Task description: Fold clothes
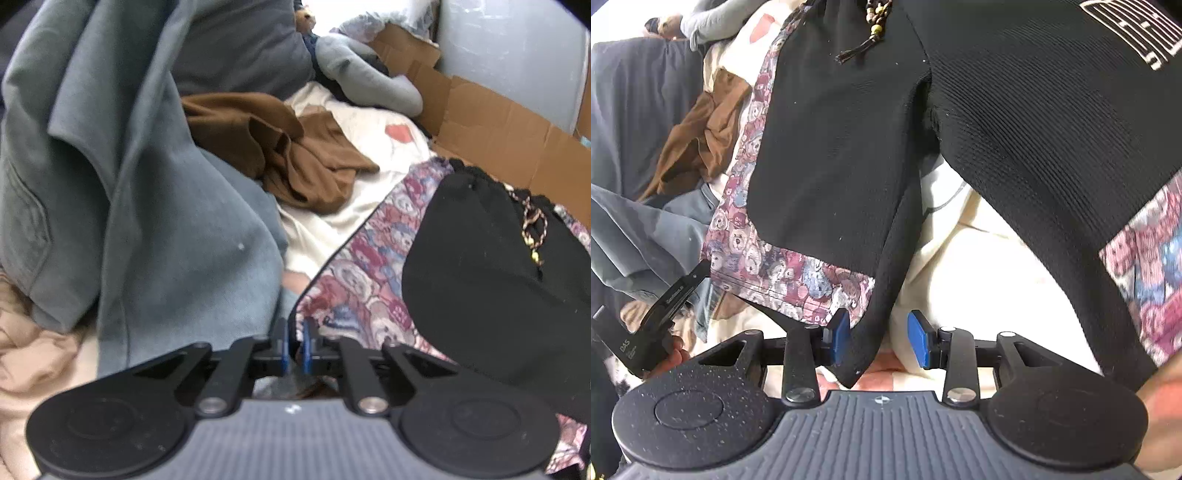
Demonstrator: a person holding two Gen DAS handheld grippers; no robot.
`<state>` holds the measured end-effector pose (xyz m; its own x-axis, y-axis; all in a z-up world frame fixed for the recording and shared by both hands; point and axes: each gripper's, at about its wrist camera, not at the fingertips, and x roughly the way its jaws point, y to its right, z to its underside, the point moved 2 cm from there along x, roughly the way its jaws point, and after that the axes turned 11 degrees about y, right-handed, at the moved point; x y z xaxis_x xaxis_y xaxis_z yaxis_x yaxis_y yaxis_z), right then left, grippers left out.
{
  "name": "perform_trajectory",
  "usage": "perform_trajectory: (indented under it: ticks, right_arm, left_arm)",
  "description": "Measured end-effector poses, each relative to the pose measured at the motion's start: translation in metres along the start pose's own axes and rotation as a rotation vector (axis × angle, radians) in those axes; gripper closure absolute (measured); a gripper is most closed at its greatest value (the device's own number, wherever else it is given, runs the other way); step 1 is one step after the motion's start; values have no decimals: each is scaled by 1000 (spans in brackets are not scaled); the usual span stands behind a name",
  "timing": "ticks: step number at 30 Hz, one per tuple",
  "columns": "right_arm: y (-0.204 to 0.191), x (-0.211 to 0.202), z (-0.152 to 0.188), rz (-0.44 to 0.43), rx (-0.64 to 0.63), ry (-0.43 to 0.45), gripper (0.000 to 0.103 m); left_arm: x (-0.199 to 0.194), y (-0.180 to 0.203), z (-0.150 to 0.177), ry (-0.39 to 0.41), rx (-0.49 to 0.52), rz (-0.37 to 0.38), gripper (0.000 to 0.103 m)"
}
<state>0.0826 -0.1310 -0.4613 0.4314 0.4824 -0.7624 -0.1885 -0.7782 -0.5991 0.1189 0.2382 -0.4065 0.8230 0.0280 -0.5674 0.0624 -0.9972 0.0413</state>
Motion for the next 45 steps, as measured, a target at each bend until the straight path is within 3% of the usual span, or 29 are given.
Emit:
perform_trajectory:
  ticks: [12, 14, 15, 16, 29, 33, 39, 45]
  right_arm:
    - [28, 14, 7, -86, 160, -3, 62]
    - [34, 22, 8, -103, 190, -30, 71]
    - [35, 25, 9, -108, 191, -46, 94]
    - [35, 26, 10, -105, 180, -57, 103]
    - [16, 26, 9, -47, -75, -141, 103]
    - [17, 27, 7, -44, -66, -155, 103]
    - [18, 13, 5, -97, -68, -154, 103]
    - [22, 21, 10, -53, -74, -180, 100]
  left_arm:
    - [-1, -24, -6, -37, -72, 11, 97]
    - [-1, -26, -7, -41, -79, 14, 97]
    - [-1, -27, -8, -43, -83, 17, 97]
    - [-2, -28, -9, -45, -87, 19, 97]
    - [3, -31, -13, -112, -119, -3, 97]
    - [13, -30, -9, -145, -111, -20, 97]
    - [3, -33, -24, -109, -145, -14, 97]
    - [15, -30, -14, -143, -106, -29, 97]
